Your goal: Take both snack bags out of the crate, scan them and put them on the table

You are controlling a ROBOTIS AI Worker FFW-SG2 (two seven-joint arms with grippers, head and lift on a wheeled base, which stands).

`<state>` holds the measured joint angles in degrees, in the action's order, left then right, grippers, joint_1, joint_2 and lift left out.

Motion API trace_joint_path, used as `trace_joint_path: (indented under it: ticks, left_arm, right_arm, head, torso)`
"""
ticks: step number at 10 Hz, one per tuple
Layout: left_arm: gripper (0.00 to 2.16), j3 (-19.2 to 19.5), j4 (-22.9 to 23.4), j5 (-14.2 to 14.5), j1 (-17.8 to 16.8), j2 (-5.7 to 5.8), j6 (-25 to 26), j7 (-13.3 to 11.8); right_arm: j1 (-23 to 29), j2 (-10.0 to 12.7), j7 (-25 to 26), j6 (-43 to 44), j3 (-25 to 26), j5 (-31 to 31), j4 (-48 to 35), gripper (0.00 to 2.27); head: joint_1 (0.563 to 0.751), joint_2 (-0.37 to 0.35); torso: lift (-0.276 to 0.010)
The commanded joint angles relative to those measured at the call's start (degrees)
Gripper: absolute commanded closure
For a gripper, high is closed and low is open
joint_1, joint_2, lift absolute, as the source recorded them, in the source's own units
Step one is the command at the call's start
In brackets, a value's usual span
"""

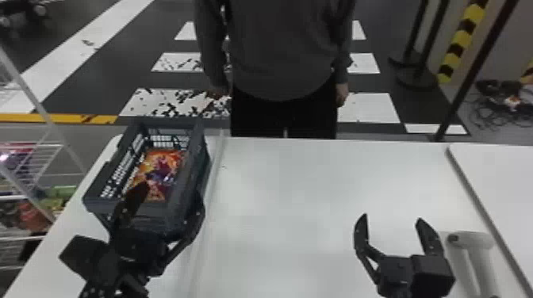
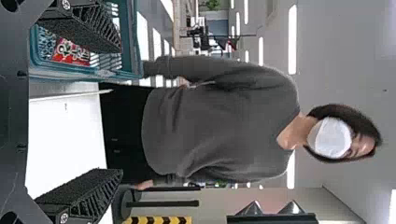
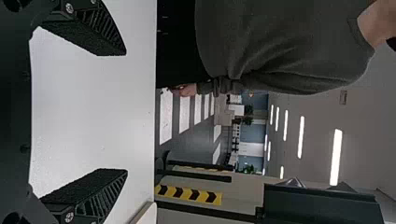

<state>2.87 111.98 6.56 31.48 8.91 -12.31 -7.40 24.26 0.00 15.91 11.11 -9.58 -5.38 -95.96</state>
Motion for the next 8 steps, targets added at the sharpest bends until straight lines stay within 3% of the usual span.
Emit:
trace_joint_path:
  ticks: [1, 2, 5, 8]
  left_arm:
    - [0.08, 2.5, 1.4, 2.5, -0.5, 0.05, 0.1, -0.7]
    - [0.08, 4.3, 2.8, 4.3, -1.3, 0.05, 2.4, -0.8]
    - [0.08, 11.0, 5.9, 8.6, -8.3, 0.14, 23.5, -2.5]
    - [0.08, 13.8, 5.6, 9.8, -17.2, 0.23, 38.1, -5.2]
  right_arm:
    - [0.0, 0.1, 0.0, 0.0, -0.1, -0.1, 0.0, 0.10]
    - [0.0, 0.1, -0.1, 0.0, -0.3, -0.2, 0.0, 0.10]
    - [0.0, 0.1, -0.1, -0.9, -0.6, -0.4, 0.1, 0.10]
    - [0.0, 0.1, -0.1, -1.6, -0.8, -0.5, 0.1, 0.10]
  head:
    - [0.695, 0.079]
    - [0.695, 0.095]
    - [0.695, 0.154]
    - [0.695, 0.190]
  torso:
    - [-0.092]
    - [-0.092]
    - [-0.092]
    - [-0.092]
